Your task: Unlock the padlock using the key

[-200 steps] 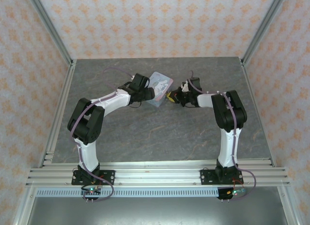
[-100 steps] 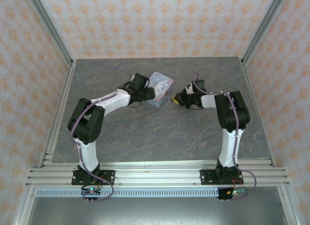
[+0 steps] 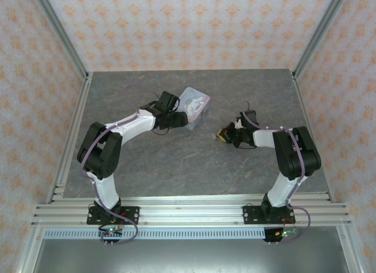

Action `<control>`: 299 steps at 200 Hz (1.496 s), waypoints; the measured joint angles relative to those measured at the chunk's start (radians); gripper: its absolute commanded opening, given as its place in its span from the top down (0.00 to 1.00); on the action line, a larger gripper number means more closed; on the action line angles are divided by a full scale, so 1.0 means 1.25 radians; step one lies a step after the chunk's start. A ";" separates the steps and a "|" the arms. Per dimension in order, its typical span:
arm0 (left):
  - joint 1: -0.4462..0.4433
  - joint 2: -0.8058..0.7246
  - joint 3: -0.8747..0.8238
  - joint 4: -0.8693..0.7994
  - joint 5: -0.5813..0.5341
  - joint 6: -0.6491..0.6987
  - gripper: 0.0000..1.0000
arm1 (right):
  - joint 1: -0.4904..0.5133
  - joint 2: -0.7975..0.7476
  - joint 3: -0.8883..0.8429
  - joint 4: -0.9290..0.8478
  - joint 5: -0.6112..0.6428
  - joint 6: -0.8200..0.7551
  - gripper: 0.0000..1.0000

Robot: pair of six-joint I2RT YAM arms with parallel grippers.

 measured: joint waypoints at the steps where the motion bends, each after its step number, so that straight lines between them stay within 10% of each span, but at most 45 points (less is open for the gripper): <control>1: 0.000 -0.002 -0.001 -0.002 0.002 0.000 0.24 | 0.000 -0.001 -0.001 -0.001 0.001 0.000 0.94; 88: 0.002 -0.220 -0.032 -0.076 0.007 -0.001 0.11 | 0.000 -0.235 -0.077 -0.170 0.074 -0.029 0.00; 170: 0.073 -0.555 -0.165 -0.088 -0.310 0.069 0.00 | 0.000 -0.535 0.109 -0.414 0.486 -0.155 0.01; 230: 0.129 -0.657 -0.459 0.132 -0.566 0.223 0.00 | -0.005 -0.571 -0.181 -0.056 0.915 -0.408 0.01; 299: 0.209 -0.540 -0.642 0.512 -0.583 0.322 0.00 | -0.051 -0.349 -0.291 0.305 0.985 -0.526 0.01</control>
